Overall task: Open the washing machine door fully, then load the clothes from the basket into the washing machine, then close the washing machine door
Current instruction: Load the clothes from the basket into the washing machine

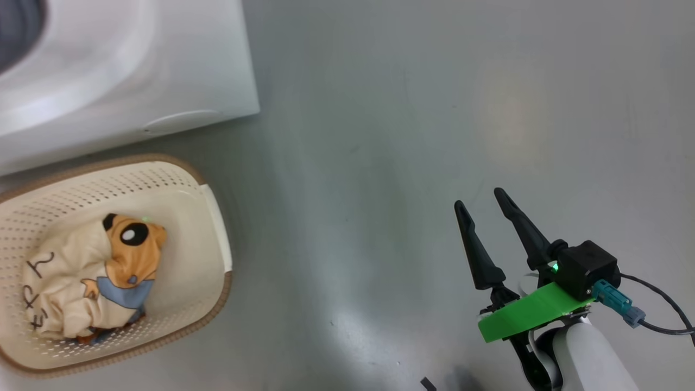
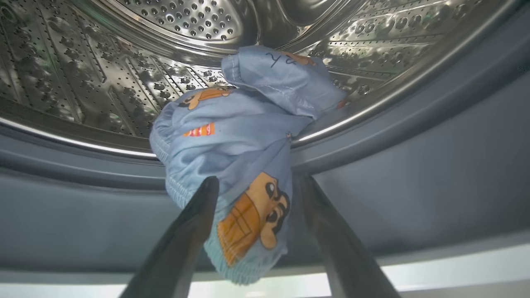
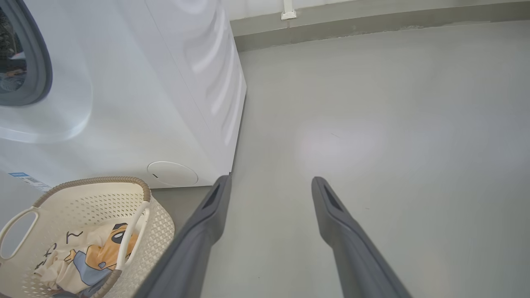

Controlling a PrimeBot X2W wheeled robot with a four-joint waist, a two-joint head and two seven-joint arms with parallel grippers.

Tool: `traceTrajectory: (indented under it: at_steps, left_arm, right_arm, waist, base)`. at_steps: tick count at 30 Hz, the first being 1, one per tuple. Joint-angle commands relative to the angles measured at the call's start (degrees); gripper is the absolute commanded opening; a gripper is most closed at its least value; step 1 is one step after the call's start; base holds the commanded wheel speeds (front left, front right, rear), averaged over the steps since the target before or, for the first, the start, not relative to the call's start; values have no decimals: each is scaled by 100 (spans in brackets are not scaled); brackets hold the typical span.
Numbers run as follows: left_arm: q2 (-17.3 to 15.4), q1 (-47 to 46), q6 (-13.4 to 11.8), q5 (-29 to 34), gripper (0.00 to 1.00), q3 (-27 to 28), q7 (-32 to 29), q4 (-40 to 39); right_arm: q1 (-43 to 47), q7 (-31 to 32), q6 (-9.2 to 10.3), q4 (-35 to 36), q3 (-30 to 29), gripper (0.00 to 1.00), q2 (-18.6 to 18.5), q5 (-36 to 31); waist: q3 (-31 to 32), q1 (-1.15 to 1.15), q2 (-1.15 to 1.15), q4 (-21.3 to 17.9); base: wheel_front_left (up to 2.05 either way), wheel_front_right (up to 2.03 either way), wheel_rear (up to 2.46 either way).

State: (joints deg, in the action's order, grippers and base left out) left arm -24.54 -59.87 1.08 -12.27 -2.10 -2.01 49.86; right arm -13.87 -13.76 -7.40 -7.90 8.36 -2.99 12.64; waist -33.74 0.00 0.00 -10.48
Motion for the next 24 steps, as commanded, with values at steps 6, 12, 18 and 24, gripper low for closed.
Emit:
traceTrajectory:
  at_steps: [6,12,18,24]
  left_arm:
    - [-593,-580,-182,234,100,-50,18,503]
    - [-685,-898,-140,295,73,-172,74,915]
    - [-665,-1132,-66,256,0,-229,264,1178]
    - [-703,-1492,-90,244,0,-249,593,1169]
  right_arm:
    - [-119,-109,-9,78,218,100,11,71]
    - [-140,-120,-9,30,230,100,11,128]
    - [-166,-122,-9,84,214,100,12,172]
    - [-178,-123,-9,132,217,100,12,173]
  waist:
    - [-266,0,0,-271]
    - [-305,0,0,-358]
    - [-322,0,0,-365]
    - [-407,0,0,-344]
  base:
    - [0,0,0]
    - [0,0,0]
    - [0,0,0]
    - [0,0,0]
